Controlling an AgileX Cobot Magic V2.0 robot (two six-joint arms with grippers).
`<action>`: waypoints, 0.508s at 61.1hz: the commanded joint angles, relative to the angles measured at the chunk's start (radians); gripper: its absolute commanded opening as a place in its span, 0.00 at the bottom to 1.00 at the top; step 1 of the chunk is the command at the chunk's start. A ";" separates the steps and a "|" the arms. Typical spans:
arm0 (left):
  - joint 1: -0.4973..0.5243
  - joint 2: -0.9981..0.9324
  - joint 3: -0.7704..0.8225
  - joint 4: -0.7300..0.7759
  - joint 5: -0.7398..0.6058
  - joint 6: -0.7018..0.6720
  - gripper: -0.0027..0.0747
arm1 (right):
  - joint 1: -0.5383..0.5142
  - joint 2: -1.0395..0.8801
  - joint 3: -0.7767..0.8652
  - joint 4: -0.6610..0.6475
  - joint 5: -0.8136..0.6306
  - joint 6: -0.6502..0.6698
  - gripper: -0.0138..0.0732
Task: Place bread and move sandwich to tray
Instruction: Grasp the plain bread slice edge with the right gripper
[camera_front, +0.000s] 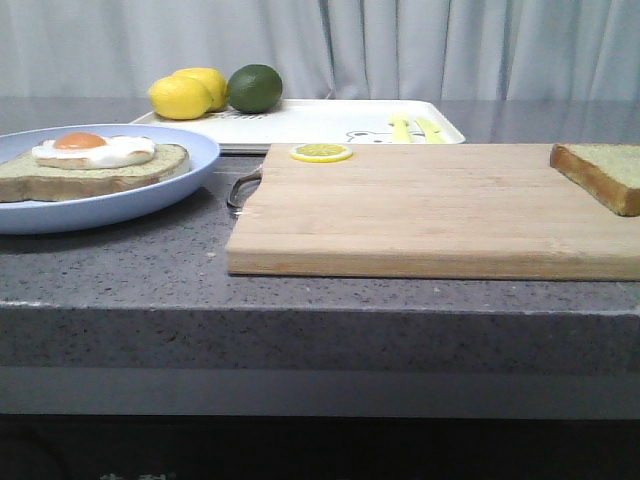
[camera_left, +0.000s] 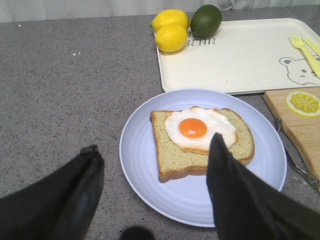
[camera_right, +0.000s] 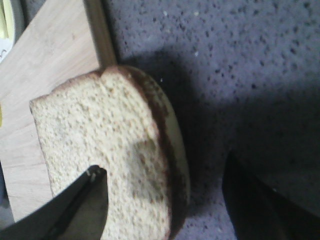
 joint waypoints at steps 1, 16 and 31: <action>-0.008 0.004 -0.027 0.002 -0.080 -0.001 0.60 | -0.005 -0.003 -0.047 0.096 0.146 -0.044 0.74; -0.008 0.004 -0.027 0.002 -0.080 -0.001 0.60 | 0.012 0.034 -0.046 0.081 0.147 -0.044 0.74; -0.008 0.004 -0.027 0.002 -0.080 -0.001 0.60 | 0.072 0.027 -0.046 0.036 0.148 -0.037 0.74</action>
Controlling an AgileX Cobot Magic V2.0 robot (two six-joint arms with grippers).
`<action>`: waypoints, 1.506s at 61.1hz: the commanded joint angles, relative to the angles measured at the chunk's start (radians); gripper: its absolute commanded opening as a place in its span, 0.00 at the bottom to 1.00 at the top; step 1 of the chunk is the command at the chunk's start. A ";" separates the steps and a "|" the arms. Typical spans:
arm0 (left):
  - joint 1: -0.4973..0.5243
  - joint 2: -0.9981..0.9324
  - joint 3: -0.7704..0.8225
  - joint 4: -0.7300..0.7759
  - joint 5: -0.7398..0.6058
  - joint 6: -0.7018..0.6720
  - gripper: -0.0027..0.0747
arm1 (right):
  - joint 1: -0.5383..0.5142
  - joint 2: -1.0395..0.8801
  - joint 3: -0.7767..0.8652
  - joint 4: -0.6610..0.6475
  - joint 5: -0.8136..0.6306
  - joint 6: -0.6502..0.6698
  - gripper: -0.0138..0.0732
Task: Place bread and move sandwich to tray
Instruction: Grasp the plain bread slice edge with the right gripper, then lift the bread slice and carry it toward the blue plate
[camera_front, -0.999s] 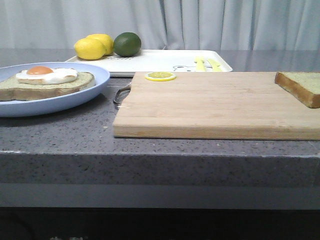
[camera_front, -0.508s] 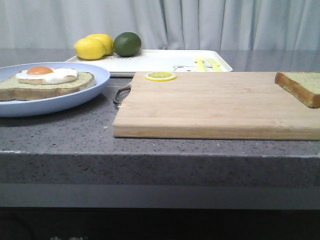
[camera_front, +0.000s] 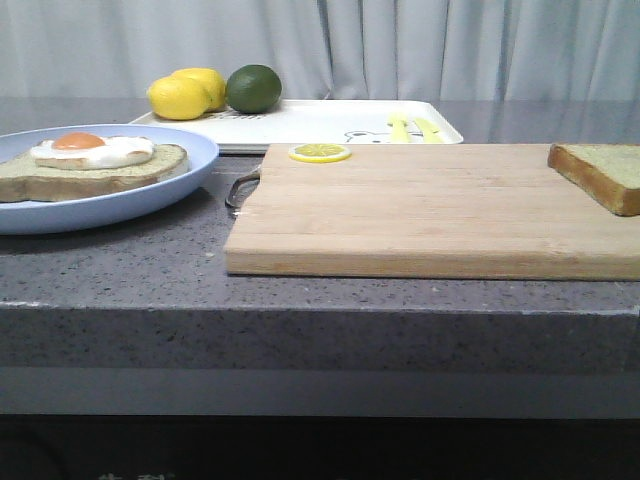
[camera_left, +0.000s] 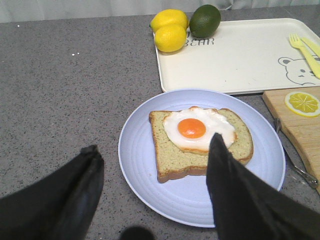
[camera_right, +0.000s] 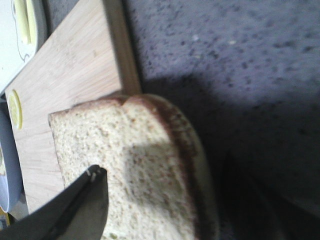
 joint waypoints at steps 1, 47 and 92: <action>-0.008 0.004 -0.027 0.004 -0.080 -0.001 0.60 | 0.018 -0.037 -0.020 -0.017 0.142 -0.006 0.74; -0.008 0.004 -0.027 0.006 -0.080 -0.001 0.60 | 0.021 -0.235 -0.020 0.069 0.141 0.002 0.42; -0.008 0.004 -0.027 0.006 -0.087 -0.001 0.60 | 0.335 -0.427 -0.020 0.562 0.116 0.003 0.14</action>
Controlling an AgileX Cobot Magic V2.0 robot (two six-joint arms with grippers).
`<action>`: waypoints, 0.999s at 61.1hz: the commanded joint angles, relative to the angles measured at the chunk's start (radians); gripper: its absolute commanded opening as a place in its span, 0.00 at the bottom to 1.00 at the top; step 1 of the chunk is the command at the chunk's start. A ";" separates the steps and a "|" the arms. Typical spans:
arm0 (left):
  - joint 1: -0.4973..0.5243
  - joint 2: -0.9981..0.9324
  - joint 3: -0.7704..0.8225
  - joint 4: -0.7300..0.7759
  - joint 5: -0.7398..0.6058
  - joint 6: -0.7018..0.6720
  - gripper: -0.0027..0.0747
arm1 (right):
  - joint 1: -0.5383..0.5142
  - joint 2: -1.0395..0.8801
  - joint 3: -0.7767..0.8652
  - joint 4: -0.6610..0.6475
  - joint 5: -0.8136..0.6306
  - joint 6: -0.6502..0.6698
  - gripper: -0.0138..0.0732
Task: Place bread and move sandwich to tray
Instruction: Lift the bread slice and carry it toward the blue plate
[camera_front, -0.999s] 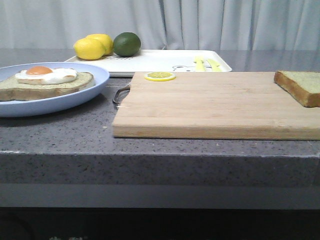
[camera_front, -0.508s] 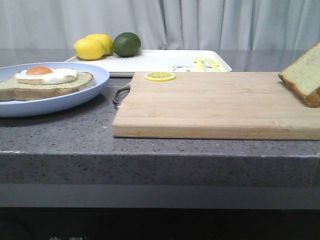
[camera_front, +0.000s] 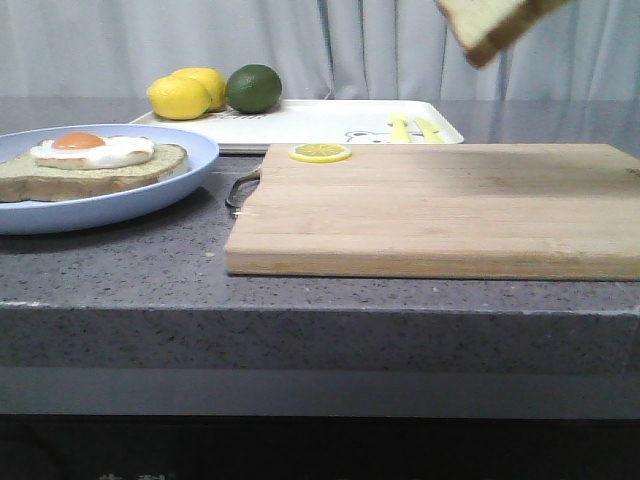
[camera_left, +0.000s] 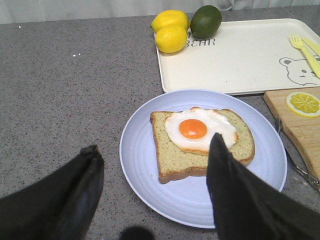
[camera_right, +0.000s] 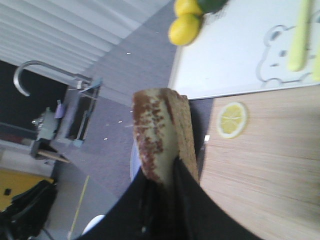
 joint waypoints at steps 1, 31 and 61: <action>-0.008 0.004 -0.027 0.001 -0.086 -0.001 0.60 | 0.070 -0.033 -0.023 0.138 0.094 -0.005 0.14; -0.008 0.004 -0.027 -0.005 -0.092 -0.001 0.60 | 0.727 0.051 -0.023 0.457 -0.565 -0.093 0.14; -0.008 0.004 -0.027 -0.021 -0.085 -0.001 0.60 | 0.920 0.382 -0.320 0.578 -0.682 -0.018 0.14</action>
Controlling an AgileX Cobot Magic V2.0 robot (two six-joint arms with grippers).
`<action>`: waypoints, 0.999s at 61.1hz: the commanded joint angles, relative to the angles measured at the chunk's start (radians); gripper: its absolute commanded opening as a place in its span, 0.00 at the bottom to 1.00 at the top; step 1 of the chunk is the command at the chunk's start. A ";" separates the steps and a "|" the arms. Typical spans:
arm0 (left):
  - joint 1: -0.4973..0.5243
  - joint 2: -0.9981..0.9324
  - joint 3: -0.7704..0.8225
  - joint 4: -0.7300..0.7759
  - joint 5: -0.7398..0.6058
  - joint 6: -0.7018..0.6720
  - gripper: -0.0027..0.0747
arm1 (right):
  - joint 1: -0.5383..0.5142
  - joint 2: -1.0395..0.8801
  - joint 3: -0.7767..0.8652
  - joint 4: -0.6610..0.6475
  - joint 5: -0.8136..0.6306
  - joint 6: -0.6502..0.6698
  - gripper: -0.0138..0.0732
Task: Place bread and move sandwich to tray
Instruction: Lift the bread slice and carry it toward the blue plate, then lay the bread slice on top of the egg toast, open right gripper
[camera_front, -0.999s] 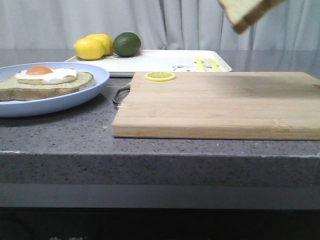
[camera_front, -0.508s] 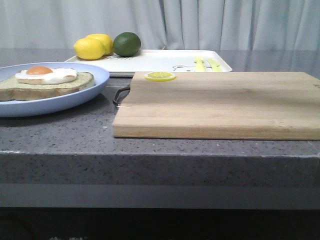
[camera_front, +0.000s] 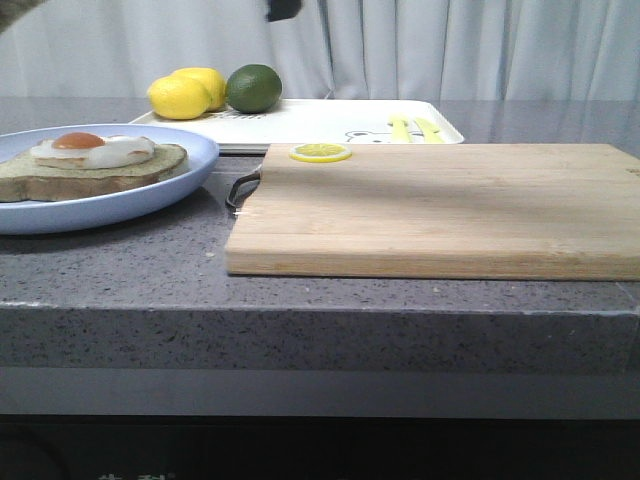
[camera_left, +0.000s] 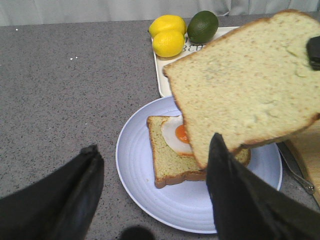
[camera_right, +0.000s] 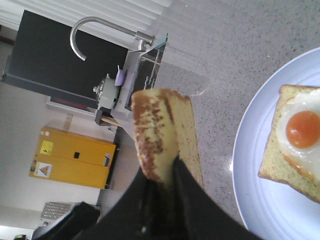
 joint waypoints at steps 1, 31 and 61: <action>-0.008 0.004 -0.027 -0.006 -0.071 -0.001 0.60 | 0.015 0.004 -0.083 0.143 -0.009 0.088 0.14; -0.008 0.004 -0.027 -0.006 -0.071 -0.001 0.60 | 0.042 0.123 -0.137 0.143 -0.133 0.204 0.14; -0.008 0.004 -0.027 -0.006 -0.071 -0.001 0.60 | 0.041 0.174 -0.137 0.143 -0.135 0.250 0.14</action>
